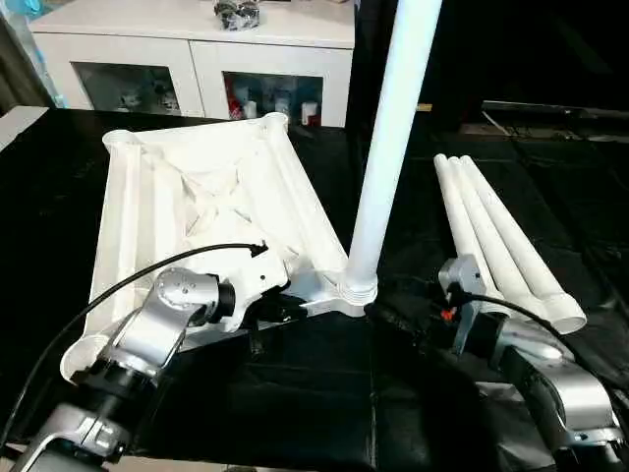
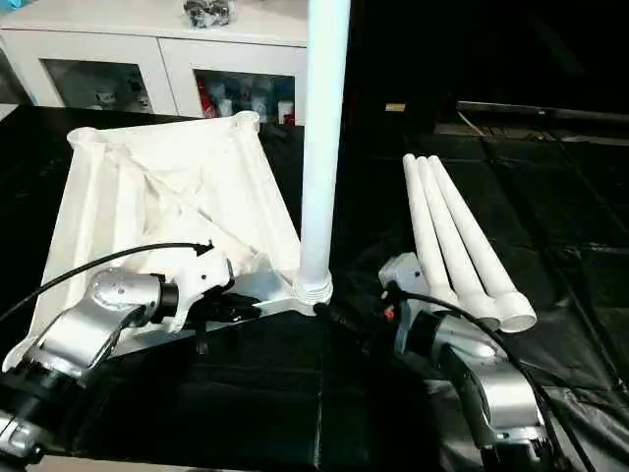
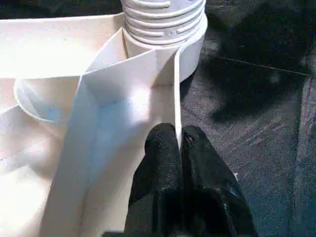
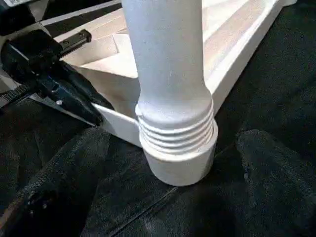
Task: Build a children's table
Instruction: Rotate leg to tighten
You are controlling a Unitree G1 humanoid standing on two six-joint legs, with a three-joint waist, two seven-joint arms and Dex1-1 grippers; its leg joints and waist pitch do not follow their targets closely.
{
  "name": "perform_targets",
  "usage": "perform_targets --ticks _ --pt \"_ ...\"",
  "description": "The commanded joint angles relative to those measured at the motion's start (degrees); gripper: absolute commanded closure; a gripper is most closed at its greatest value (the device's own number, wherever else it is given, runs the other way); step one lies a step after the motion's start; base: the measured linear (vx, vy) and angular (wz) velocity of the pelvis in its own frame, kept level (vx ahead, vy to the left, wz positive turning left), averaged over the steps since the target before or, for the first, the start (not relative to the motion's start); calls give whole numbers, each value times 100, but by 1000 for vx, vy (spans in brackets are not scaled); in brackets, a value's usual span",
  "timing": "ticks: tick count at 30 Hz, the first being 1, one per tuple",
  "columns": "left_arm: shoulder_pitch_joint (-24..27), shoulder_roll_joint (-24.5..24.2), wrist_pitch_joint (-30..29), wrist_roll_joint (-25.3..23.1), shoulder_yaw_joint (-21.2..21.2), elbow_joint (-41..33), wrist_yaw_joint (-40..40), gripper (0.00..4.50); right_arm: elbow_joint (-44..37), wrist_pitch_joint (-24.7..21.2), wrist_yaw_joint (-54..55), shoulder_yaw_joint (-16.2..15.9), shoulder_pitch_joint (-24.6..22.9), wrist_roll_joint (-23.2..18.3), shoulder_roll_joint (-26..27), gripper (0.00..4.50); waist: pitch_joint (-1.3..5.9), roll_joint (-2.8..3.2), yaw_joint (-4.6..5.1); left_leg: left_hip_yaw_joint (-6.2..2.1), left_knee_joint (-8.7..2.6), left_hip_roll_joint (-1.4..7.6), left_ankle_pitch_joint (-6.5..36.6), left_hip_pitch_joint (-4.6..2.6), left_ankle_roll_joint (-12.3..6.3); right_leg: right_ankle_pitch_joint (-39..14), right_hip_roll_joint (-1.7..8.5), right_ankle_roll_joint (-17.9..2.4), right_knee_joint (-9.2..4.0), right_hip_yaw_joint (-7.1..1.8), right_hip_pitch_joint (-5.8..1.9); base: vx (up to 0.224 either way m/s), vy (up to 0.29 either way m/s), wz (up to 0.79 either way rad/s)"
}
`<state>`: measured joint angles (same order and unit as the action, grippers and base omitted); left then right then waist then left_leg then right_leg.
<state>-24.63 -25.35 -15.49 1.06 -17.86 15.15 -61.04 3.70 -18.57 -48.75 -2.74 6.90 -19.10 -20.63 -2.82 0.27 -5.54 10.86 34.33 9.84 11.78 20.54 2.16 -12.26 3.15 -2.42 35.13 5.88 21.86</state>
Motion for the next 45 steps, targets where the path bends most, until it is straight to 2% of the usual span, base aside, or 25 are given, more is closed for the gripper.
perform_targets --ticks 1,6,10,12,14,15,26,28,43,45 --pt "42 47 31 307 108 -395 -68 406 -145 -28 65 -24 -42 -3 -17 0 339 -13 -7 -208 -385 433 540 -23 -352 -678 663 -986 -430 -434 -301 0 0 0" --pt "168 -6 -75 298 80 -545 -89 361 -224 -46 133 -46 -111 -1 44 0 323 -16 10 -210 -397 440 577 -24 -347 -751 658 -1006 -433 -435 -292 0 0 0" --pt "220 -19 -160 302 91 -642 -57 329 -257 -41 165 -79 -150 12 70 0 317 -11 17 -203 -393 423 611 -27 -329 -970 653 -911 -463 -435 -288 0 0 0" --pt "236 -25 -179 314 90 -675 -45 304 -263 -35 178 -81 -157 17 77 0 319 -8 15 -206 -391 422 612 -30 -326 -967 651 -896 -465 -434 -285 0 0 0" --pt "253 -24 -204 335 98 -712 -39 298 -269 -31 190 -77 -164 15 84 0 326 -13 20 -206 -388 420 582 -26 -332 -865 648 -913 -451 -434 -289 0 0 0" --pt "263 -27 -217 346 99 -736 -26 279 -276 -32 198 -75 -169 13 88 0 327 -8 21 -206 -387 419 566 -24 -339 -835 645 -921 -446 -433 -289 0 0 0" --pt "340 17 -367 290 101 -872 239 207 -324 -4 302 -89 -245 32 107 0 323 -12 29 -204 -385 416 573 -25 -345 -867 638 -912 -451 -431 -288 0 0 0" --pt "339 33 -389 266 103 -864 304 179 -327 -1 317 -92 -250 40 106 0 326 -13 32 -207 -384 419 564 -22 -342 -846 636 -907 -448 -431 -292 0 0 0" --pt "259 136 -523 174 93 -690 660 179 -279 132 448 -116 -264 163 117 0 331 6 31 -209 -376 412 549 -21 -356 -787 636 -917 -449 -428 -297 0 0 0" --pt "262 129 -548 196 90 -693 646 196 -265 153 458 -130 -268 176 113 0 331 0 33 -209 -376 411 548 -20 -351 -782 632 -912 -447 -428 -297 0 0 0"
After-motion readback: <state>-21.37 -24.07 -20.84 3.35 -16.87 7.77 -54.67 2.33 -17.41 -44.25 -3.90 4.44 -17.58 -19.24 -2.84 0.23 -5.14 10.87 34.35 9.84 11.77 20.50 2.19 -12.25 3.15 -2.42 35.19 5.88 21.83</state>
